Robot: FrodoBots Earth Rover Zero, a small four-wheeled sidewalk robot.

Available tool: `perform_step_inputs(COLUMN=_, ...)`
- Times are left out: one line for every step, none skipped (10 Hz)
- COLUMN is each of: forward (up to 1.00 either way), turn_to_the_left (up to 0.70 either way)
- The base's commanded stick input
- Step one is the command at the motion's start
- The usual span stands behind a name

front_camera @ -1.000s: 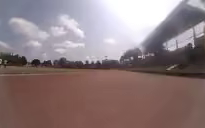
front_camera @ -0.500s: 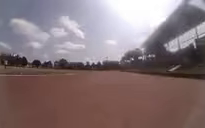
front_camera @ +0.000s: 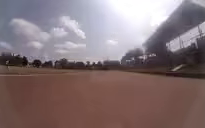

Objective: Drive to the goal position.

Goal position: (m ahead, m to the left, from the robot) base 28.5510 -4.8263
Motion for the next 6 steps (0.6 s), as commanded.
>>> perform_step_inputs(forward=0.70, turn_to_the_left=0.00)
perform_step_inputs(forward=0.70, turn_to_the_left=0.00)
perform_step_inputs(forward=0.70, turn_to_the_left=0.00)
perform_step_inputs(forward=0.70, turn_to_the_left=0.00)
perform_step_inputs(forward=0.70, turn_to_the_left=0.00)
perform_step_inputs(forward=0.70, turn_to_the_left=0.00)
